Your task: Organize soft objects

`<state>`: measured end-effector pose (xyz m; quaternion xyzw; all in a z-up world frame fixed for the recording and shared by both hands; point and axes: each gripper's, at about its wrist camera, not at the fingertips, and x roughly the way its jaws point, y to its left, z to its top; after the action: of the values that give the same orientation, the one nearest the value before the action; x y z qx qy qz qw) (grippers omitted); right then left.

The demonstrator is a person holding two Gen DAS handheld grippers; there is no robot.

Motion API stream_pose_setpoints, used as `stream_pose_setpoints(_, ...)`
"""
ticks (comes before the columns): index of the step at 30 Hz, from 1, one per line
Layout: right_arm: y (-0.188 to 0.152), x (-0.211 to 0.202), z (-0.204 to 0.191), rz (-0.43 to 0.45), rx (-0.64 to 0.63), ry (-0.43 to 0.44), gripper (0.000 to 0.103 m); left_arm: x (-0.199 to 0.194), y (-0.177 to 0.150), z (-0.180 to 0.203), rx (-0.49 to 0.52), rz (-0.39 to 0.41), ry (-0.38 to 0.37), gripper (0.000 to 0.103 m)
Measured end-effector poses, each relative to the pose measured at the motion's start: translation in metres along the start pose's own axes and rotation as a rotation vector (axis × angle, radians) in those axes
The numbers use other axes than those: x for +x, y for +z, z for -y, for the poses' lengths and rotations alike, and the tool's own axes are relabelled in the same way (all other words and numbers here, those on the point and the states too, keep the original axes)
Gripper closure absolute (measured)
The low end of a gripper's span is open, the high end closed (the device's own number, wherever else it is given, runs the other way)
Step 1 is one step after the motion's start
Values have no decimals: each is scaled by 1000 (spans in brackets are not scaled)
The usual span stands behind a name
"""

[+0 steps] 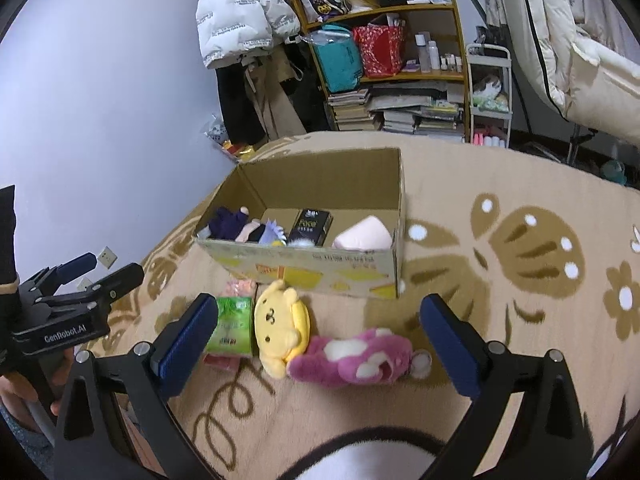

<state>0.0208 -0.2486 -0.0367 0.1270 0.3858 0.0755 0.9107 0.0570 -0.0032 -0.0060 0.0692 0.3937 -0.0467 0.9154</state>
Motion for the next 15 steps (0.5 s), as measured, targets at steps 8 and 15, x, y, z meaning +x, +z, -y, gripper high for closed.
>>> stream_pose_setpoints(8, -17, 16, 3, -54, 3, -11, 0, 24, -9, -10, -58, -93, -52, 1)
stream_pose_setpoints(15, -25, 36, 17, -90, 36, -40, 0, 45, -13, -2, -27, -140, -37, 1)
